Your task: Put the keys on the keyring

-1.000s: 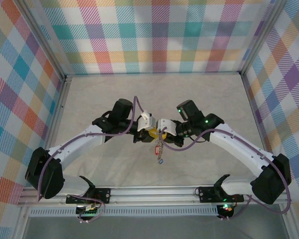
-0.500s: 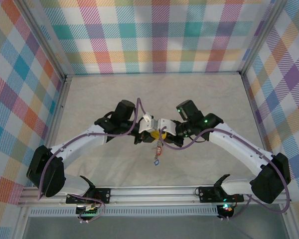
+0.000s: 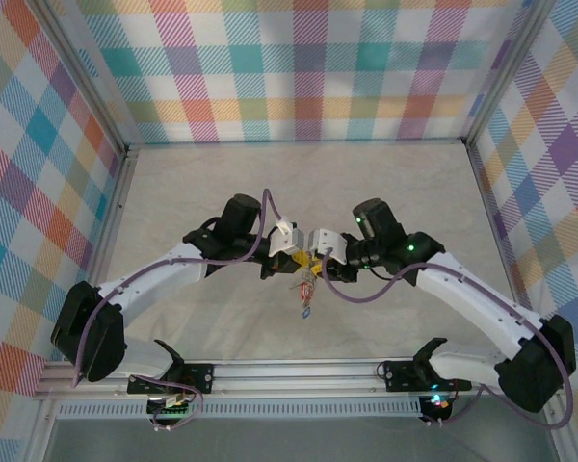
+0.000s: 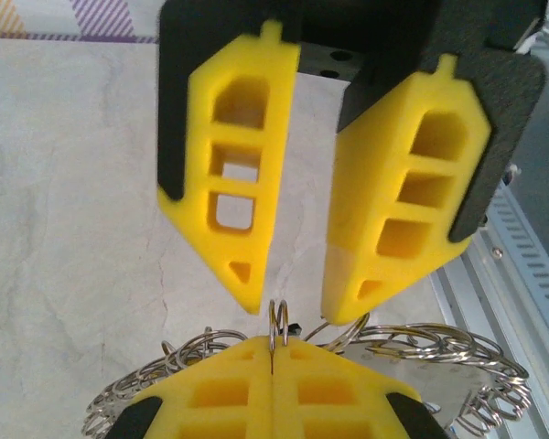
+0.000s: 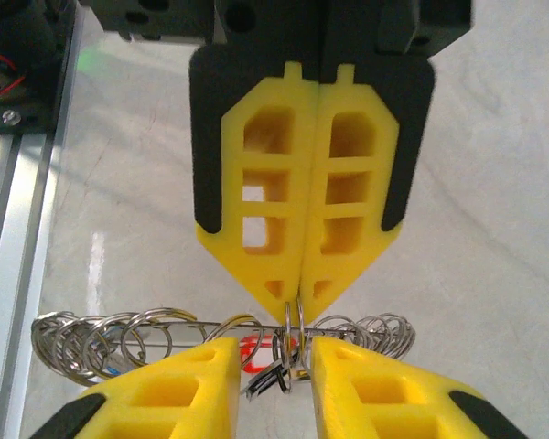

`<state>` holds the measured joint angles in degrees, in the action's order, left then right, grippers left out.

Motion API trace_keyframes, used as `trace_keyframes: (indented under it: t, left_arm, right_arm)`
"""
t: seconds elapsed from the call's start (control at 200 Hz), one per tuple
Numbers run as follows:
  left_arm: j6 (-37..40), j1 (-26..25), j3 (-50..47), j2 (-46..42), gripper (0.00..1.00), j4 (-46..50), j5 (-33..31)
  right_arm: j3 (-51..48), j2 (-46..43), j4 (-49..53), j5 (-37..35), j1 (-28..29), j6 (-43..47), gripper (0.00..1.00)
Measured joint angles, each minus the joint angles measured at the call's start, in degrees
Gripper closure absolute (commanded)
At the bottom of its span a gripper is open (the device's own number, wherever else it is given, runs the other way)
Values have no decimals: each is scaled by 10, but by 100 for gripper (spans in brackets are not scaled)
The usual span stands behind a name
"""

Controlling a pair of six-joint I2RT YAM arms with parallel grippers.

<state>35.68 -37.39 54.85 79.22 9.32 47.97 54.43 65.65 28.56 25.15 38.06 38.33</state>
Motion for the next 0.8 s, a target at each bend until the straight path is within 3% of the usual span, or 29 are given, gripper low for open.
trace_keyframes:
  t: [0.23, 0.505, 0.8]
  left_arm:
    - [-35, 2, -19, -9, 100, -45, 9]
    - [-51, 2, -22, -19, 100, -74, 17]
    - [-80, 2, -38, -20, 100, -117, 17]
  right_arm:
    - [-44, -30, -44, -3, -6, -19, 74]
    - [-57, -33, -76, -4, -6, -36, 86]
    - [-61, -33, -113, 6, -6, -49, 86]
